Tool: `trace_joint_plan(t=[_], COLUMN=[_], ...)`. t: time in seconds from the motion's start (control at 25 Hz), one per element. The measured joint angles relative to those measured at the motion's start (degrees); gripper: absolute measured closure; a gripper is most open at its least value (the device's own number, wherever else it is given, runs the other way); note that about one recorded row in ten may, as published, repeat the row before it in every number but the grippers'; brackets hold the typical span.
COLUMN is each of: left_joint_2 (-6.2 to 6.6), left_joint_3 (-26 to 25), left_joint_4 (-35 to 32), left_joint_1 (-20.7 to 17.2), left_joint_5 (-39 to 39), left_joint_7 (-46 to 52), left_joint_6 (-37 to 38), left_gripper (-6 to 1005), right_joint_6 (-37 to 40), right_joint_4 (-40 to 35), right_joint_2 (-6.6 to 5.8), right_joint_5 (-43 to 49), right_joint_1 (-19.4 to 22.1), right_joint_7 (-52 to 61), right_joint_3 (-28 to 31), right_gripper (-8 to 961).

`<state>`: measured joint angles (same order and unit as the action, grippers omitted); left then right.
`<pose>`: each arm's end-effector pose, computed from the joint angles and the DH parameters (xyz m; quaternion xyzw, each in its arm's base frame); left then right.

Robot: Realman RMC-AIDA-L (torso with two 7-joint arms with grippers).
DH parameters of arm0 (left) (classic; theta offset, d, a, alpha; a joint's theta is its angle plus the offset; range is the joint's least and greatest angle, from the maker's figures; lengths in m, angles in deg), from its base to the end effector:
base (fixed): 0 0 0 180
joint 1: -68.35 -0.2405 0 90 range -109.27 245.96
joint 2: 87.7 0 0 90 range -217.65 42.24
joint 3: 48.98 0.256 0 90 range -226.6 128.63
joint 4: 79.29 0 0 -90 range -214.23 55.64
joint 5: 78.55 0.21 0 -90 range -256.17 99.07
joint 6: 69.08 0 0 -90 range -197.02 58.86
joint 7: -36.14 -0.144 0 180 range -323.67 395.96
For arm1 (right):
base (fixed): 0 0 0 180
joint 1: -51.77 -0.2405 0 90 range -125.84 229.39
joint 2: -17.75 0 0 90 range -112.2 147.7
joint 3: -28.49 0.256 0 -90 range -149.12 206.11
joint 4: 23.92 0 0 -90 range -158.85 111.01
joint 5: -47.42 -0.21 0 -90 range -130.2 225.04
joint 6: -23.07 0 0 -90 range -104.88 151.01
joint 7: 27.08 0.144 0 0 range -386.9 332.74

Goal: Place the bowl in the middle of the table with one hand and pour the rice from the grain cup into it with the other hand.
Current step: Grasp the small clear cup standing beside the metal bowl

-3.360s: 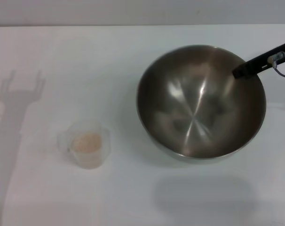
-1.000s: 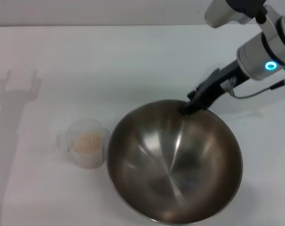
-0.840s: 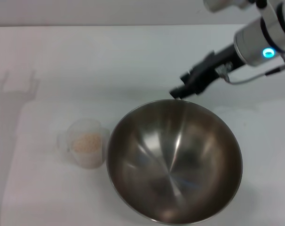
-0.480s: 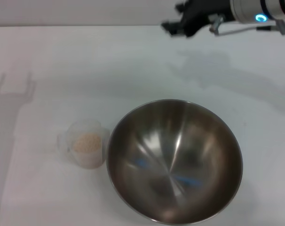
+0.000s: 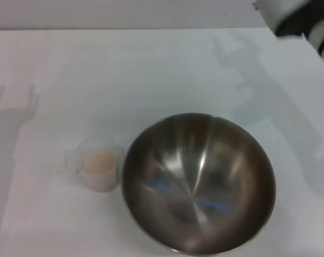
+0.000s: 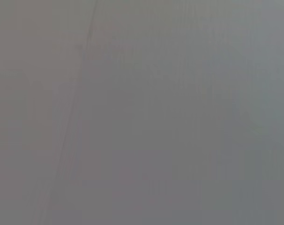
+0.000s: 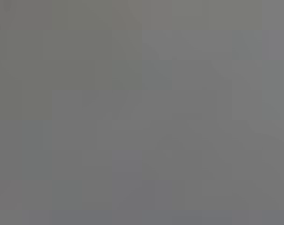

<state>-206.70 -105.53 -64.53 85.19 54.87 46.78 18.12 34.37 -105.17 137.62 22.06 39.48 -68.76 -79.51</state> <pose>-0.3176 0.2878 0.0303 -0.5815 -0.1709 -0.4350 0.6659 0.1218 0.3720 0.0149 -0.7686 -0.0409 0.1888 0.6099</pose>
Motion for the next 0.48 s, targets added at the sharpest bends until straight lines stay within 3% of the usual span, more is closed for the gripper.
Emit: trace_joint_plan(t=[0.2, 0.36, 0.48], left_joint_2=[-0.01, 0.12, 0.29], left_joint_3=[0.4, 2.4, 6.1], left_joint_4=[0.0, -0.2, -1.0], left_joint_1=[-0.3, -0.8, -1.6], left_joint_5=[0.3, 0.5, 0.5], left_joint_7=[0.6, 0.8, 0.5], left_joint_6=[0.2, 1.6, 4.2], left_gripper=[309, 310, 310], right_joint_6=[36.7, 53.6, 61.4], right_joint_4=[21.0, 37.5, 49.5], right_joint_2=[-0.16, -0.3, -0.55], right_joint_5=[-0.1, -1.1, -1.9], right_joint_1=[-0.2, -2.5, -4.4], right_joint_7=[14.1, 31.4, 43.7], right_joint_3=[-5.0, -5.5, -5.0], right_gripper=[438, 438, 438])
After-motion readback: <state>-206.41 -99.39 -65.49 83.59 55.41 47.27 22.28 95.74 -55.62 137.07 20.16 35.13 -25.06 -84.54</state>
